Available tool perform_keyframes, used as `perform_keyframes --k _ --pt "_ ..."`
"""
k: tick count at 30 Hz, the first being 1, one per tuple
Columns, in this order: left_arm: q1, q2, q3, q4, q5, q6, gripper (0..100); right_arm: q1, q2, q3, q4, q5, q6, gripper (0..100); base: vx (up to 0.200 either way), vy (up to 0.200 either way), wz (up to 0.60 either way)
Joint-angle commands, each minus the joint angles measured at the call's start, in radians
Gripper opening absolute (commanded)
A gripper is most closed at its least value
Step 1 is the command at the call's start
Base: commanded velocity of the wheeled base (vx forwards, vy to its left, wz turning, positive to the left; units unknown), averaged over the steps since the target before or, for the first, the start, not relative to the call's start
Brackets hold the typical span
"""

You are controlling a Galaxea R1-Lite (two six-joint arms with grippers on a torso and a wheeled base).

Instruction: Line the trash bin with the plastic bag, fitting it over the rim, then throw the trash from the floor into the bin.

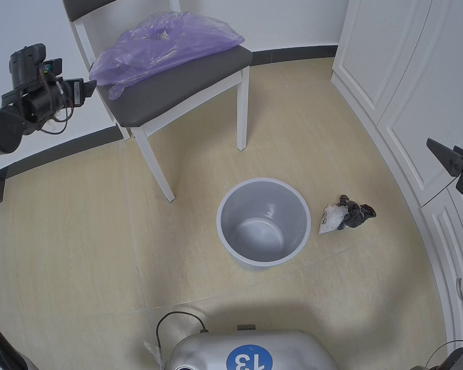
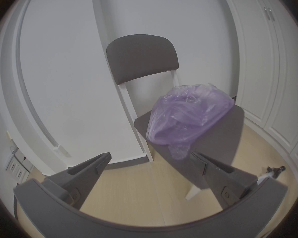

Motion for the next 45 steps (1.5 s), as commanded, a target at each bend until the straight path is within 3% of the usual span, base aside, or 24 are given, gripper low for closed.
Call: perform_keyframes --k 1,6,10,15,26,27,45 --pt "0.025 0.410 -0.387 0.018 0.031 0.022 100 0.048 0.050 0.042 -0.079 -0.018 0.034 100 0.000 0.000 0.00" --pt "0.036 0.438 -0.387 -0.017 0.037 0.021 100 0.048 0.050 0.042 -0.091 -0.018 0.044 100 0.000 0.000 0.00" --pt "0.056 0.490 -0.387 -0.194 0.037 0.015 100 0.048 0.050 0.064 -0.138 -0.015 0.042 100 0.000 0.000 0.00" --pt "0.057 0.505 -0.387 -0.307 0.037 -0.034 100 0.048 0.050 0.096 -0.195 -0.007 0.031 100 0.000 0.000 0.00" --pt "0.053 0.422 -0.387 -0.321 0.038 -0.192 100 0.049 0.050 0.105 -0.209 -0.006 0.030 100 0.000 0.000 0.00" --pt "0.053 0.421 -0.387 -0.321 0.038 -0.194 0 0.049 0.050 0.105 -0.209 -0.006 0.030 100 0.000 0.000 0.00" --pt "0.030 0.352 -0.387 -0.335 0.047 -0.243 0 0.065 0.038 0.119 -0.208 0.001 0.022 100 0.000 0.000 0.00"
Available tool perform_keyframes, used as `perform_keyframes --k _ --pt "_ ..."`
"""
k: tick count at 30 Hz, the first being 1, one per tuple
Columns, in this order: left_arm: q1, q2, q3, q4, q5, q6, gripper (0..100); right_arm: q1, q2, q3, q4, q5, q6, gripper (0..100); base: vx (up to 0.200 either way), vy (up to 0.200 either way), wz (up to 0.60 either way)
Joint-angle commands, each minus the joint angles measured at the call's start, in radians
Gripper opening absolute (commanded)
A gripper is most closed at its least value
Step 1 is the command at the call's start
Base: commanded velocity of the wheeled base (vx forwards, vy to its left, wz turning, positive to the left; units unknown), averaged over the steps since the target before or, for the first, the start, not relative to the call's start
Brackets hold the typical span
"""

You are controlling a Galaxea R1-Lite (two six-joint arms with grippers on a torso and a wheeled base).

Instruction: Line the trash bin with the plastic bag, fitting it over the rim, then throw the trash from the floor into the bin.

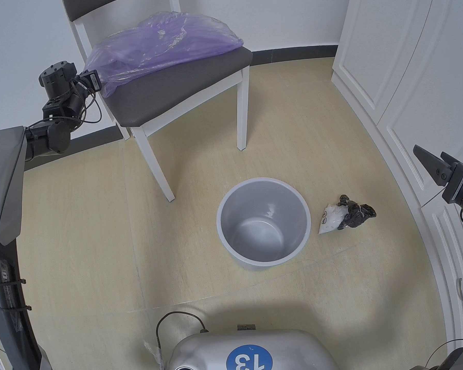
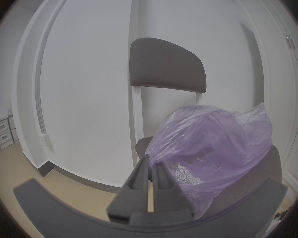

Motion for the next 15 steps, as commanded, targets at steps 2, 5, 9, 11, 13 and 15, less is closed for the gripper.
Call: perform_keyframes --k 2,5,9,11,13,15 --pt "-0.021 -0.117 0.075 -0.012 0.012 -0.024 0 0.029 -0.026 0.008 0.005 0.002 -0.010 100 0.000 0.000 0.00" --pt "-0.051 -0.281 0.262 0.004 -0.027 -0.024 0 0.066 -0.037 0.008 0.011 -0.009 -0.012 100 0.000 0.000 0.00" --pt "-0.086 -0.421 0.377 0.053 -0.120 -0.018 0 0.087 -0.034 0.006 0.011 -0.012 -0.013 100 0.000 0.000 0.00" --pt "-0.136 -0.559 0.419 0.193 -0.195 -0.016 0 0.092 -0.028 0.006 0.011 -0.012 -0.013 100 0.000 0.000 0.00" --pt "-0.176 -0.634 0.414 0.307 -0.234 -0.016 0 0.110 -0.028 0.011 0.013 -0.013 -0.013 100 0.000 0.000 0.00" --pt "-0.216 -0.691 0.406 0.397 -0.255 -0.009 0 0.135 -0.025 0.020 0.016 -0.015 -0.013 100 0.000 0.000 0.00"
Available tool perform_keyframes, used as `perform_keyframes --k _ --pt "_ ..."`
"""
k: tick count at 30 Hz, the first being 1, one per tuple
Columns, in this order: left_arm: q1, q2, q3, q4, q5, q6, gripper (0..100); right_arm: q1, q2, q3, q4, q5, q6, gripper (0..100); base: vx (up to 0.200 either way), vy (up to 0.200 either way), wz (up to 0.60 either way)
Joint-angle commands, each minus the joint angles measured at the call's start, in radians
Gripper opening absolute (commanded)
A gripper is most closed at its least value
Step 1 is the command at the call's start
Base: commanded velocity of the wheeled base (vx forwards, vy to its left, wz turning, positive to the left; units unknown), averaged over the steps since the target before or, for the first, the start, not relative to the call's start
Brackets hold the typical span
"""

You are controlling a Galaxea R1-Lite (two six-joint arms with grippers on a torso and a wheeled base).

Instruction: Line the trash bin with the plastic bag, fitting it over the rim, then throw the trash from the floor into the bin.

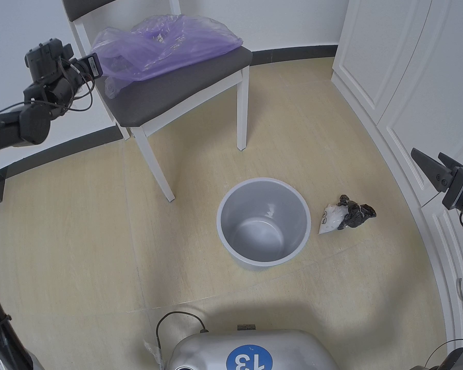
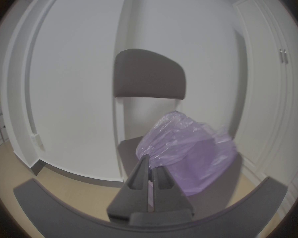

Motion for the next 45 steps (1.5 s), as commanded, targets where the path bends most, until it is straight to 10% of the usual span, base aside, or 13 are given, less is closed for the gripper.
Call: perform_keyframes --k 1,17,45 --pt "-0.148 -0.353 0.092 0.266 -0.120 0.019 0 0.076 0.000 0.018 0.005 -0.007 -0.002 100 0.000 0.000 0.00" --pt "-0.601 -0.586 -0.026 0.794 -0.074 0.412 0 0.128 0.023 0.076 0.007 -0.002 -0.012 100 0.000 0.000 0.00" --pt "-0.937 -0.576 -0.141 1.009 -0.088 0.481 0 0.119 0.078 0.081 0.001 0.007 -0.031 100 0.000 0.000 0.00"
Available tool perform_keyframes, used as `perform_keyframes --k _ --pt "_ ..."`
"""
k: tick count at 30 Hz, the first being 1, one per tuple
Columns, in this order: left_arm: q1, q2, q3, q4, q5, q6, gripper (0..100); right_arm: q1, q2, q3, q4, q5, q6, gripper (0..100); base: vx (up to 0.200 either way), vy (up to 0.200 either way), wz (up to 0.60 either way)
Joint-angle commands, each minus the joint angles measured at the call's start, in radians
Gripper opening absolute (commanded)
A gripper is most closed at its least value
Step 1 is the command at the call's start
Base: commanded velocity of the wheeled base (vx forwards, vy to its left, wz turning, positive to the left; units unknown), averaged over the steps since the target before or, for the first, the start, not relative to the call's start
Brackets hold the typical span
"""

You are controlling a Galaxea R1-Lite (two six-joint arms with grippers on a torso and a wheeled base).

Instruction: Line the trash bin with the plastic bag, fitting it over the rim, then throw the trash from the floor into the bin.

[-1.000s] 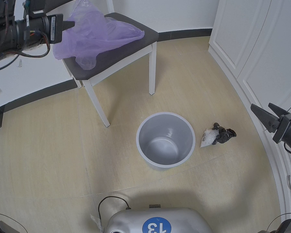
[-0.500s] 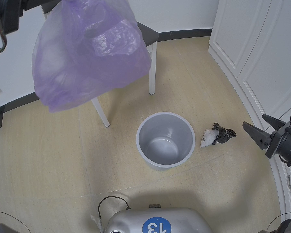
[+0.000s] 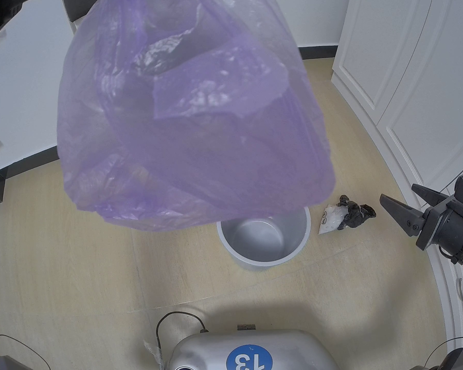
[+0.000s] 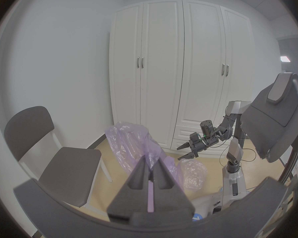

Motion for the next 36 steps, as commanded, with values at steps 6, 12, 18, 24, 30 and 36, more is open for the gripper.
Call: perform_keyframes --k 6,12,18,24,30,36 --pt "-0.043 0.004 -0.007 -0.010 0.001 0.000 0 0.003 0.001 0.000 -0.001 0.003 0.001 100 0.000 0.000 0.00" --pt "-0.060 0.024 -0.007 -0.059 0.011 0.000 0 0.077 -0.007 0.038 0.002 0.000 -0.004 100 0.000 0.000 0.00" --pt "-0.060 0.047 -0.007 -0.125 0.015 0.000 0 0.215 -0.047 0.077 0.030 -0.011 -0.015 100 0.000 0.000 0.00" --pt "-0.061 0.053 -0.012 -0.137 0.015 0.000 0 0.325 -0.050 0.121 0.087 0.000 -0.018 100 0.000 0.000 0.00" --pt "-0.061 0.067 -0.036 -0.137 0.028 0.000 0 0.344 -0.045 0.123 0.083 0.005 -0.005 100 0.000 0.000 0.00" --pt "-0.112 0.153 -0.139 -0.151 0.248 0.004 0 0.385 0.034 0.103 0.056 -0.003 0.071 100 0.000 0.000 0.00"
